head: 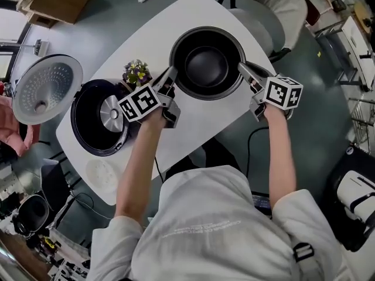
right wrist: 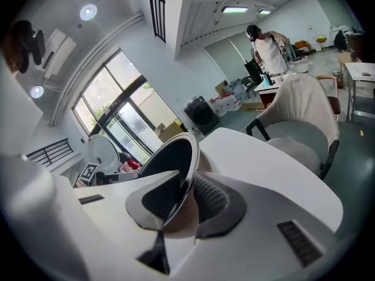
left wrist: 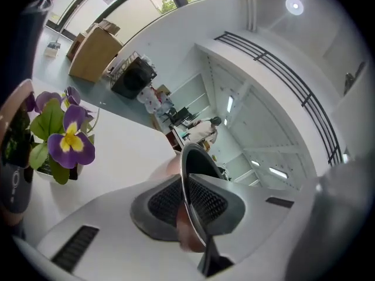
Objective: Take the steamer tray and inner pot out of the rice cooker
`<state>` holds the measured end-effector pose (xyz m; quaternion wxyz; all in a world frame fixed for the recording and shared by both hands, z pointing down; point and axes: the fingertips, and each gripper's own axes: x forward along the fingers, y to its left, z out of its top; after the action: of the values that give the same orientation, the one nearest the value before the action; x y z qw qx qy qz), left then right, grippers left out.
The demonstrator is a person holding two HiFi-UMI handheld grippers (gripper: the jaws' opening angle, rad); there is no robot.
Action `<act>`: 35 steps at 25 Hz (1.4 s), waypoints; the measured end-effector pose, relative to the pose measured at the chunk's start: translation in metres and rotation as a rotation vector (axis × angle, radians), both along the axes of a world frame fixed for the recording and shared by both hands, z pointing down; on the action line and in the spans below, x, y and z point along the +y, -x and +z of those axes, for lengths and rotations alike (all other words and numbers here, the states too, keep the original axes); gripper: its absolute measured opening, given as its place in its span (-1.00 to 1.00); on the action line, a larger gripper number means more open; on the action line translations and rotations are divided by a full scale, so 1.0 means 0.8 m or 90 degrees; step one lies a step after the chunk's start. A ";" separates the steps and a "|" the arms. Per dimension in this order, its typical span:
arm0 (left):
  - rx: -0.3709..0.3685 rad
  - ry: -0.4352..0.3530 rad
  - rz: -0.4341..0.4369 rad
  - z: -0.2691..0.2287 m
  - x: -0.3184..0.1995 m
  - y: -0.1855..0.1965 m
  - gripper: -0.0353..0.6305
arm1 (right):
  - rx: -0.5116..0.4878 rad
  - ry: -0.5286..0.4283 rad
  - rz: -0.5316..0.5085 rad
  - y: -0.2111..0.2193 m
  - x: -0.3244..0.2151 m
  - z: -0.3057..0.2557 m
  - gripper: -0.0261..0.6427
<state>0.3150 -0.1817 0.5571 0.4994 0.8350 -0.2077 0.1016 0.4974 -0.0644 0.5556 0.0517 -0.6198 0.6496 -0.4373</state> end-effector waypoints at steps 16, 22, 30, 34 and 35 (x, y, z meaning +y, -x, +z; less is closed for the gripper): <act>-0.117 -0.081 -0.006 0.042 -0.032 -0.018 -0.67 | -0.007 0.003 -0.050 -0.023 -0.044 0.045 -0.61; -0.113 -0.103 0.003 0.043 -0.031 -0.020 -0.66 | 0.049 0.013 -0.063 -0.025 -0.044 0.047 -0.57; -0.170 -0.268 0.011 0.002 -0.030 0.007 -0.51 | 0.224 -0.008 -0.042 -0.048 -0.040 0.010 -0.45; -0.139 -0.310 0.000 -0.045 -0.016 0.028 -0.53 | 0.304 -0.040 -0.046 -0.042 -0.036 -0.037 -0.45; -0.131 -0.325 0.001 -0.058 -0.012 0.034 -0.55 | 0.325 -0.049 -0.053 -0.036 -0.037 -0.051 -0.48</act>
<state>0.2880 -0.1915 0.5105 0.2489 0.9192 -0.2758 0.1307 0.5264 -0.0940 0.5151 -0.1080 -0.6806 0.6826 -0.2433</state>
